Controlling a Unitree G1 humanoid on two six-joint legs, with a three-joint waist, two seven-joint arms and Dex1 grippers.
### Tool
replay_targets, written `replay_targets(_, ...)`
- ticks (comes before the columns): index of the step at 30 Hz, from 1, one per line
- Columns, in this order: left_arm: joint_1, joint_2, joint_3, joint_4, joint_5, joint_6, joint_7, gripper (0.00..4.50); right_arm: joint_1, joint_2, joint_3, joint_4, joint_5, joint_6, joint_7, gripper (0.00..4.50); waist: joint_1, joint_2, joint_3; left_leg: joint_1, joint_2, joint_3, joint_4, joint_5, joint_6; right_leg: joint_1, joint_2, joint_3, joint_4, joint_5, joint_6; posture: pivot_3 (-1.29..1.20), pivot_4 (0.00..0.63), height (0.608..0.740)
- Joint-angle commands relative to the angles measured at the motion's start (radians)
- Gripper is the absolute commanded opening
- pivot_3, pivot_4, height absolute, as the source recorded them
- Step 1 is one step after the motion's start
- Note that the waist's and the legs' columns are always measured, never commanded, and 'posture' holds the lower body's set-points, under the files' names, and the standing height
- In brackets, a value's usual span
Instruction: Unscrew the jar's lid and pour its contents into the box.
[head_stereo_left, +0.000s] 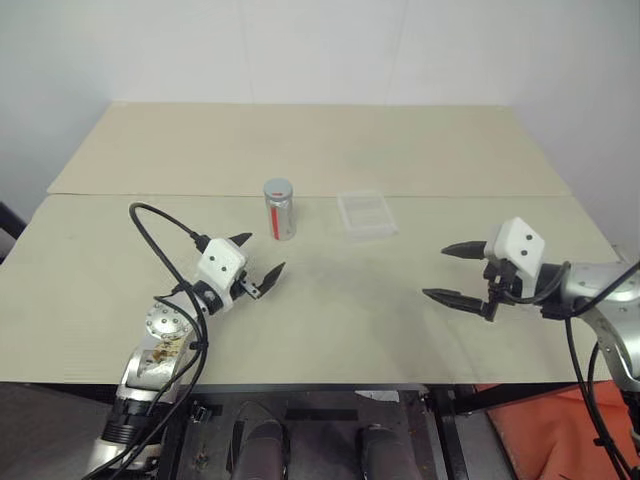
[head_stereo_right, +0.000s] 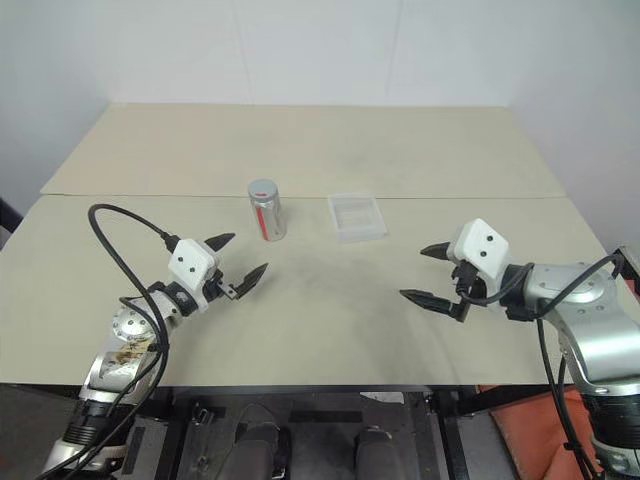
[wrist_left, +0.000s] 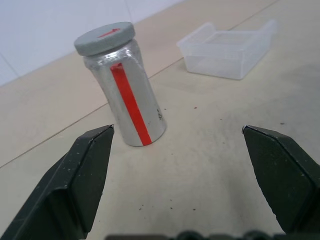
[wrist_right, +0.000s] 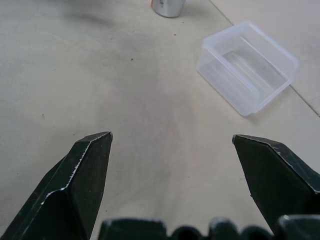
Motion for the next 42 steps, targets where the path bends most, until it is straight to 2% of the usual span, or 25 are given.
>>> replay_targets(1, -0.019, -0.015, 0.006, -0.026, 0.002, 0.002, 0.024, 4.48, -0.016, -0.001, -0.016, -0.012, -0.003, -0.022, -0.006, 4.50, 0.000, 0.000, 0.000, 0.000, 0.000, 0.000, 0.000, 0.000, 0.000, 0.000, 0.000, 0.000, 0.000, 0.000, 0.000, 0.00, 0.150, 0.740)
replay_targets(9, -0.031, -0.028, -0.006, -0.021, 0.011, 0.003, 0.033, 4.48, 0.011, 0.001, -0.027, -0.044, 0.012, -0.012, -0.019, 4.50, 0.002, 0.000, 0.000, 0.000, 0.000, 0.000, 0.000, 0.000, 0.000, 0.000, 0.000, 0.000, 0.000, 0.000, 0.000, 0.00, 0.150, 0.740)
replay_targets(13, -0.066, -0.053, 0.015, 0.031, 0.037, -0.035, 0.099, 4.48, -0.030, 0.053, -0.003, -0.041, 0.005, 0.007, -0.086, 4.50, 0.003, 0.000, -0.001, 0.000, 0.000, 0.000, 0.000, 0.000, 0.000, 0.000, 0.000, 0.000, 0.000, 0.000, 0.000, 0.00, 0.150, 0.740)
replay_targets(17, -0.115, -0.122, 0.026, 0.137, 0.042, -0.146, 0.159, 4.48, -0.044, 0.081, 0.051, -0.067, -0.009, 0.012, -0.101, 4.50, 0.005, 0.000, -0.001, 0.000, 0.000, 0.000, 0.000, 0.000, 0.000, 0.000, 0.000, 0.000, 0.000, 0.000, 0.000, 0.00, 0.150, 0.740)
replay_targets(19, -0.140, -0.147, 0.016, 0.202, 0.091, -0.190, 0.221, 4.48, -0.053, 0.090, 0.066, -0.073, -0.013, 0.017, -0.108, 4.50, 0.008, -0.001, -0.001, 0.000, 0.000, 0.000, 0.000, 0.000, 0.000, 0.000, 0.000, 0.000, 0.000, 0.000, 0.000, 0.00, 0.150, 0.740)
replay_targets(27, -0.229, -0.270, 0.032, 0.425, 0.066, -0.282, 0.295, 4.48, -0.051, 0.076, 0.075, -0.097, -0.012, 0.047, -0.107, 4.50, 0.015, -0.001, -0.001, 0.000, -0.001, 0.000, 0.001, 0.000, 0.000, 0.000, 0.000, 0.000, 0.000, 0.000, 0.000, 0.00, 0.150, 0.740)
replay_targets(37, -0.407, -0.282, 0.045, 0.749, 0.087, -0.422, 0.328, 4.48, -0.053, 0.069, 0.085, -0.128, -0.019, 0.071, -0.123, 4.50, 0.015, -0.001, -0.001, -0.001, -0.001, 0.004, 0.001, 0.000, 0.000, 0.000, 0.000, 0.000, 0.000, 0.000, 0.000, 0.00, 0.150, 0.740)
replay_targets(42, -0.473, -0.296, 0.074, 0.855, 0.048, -0.465, 0.316, 4.48, -0.051, 0.076, 0.074, -0.166, -0.010, 0.094, -0.137, 4.50, 0.014, -0.001, -0.001, -0.001, -0.001, 0.005, 0.001, 0.000, 0.000, 0.000, 0.000, 0.000, 0.000, 0.000, 0.001, 0.00, 0.150, 0.740)
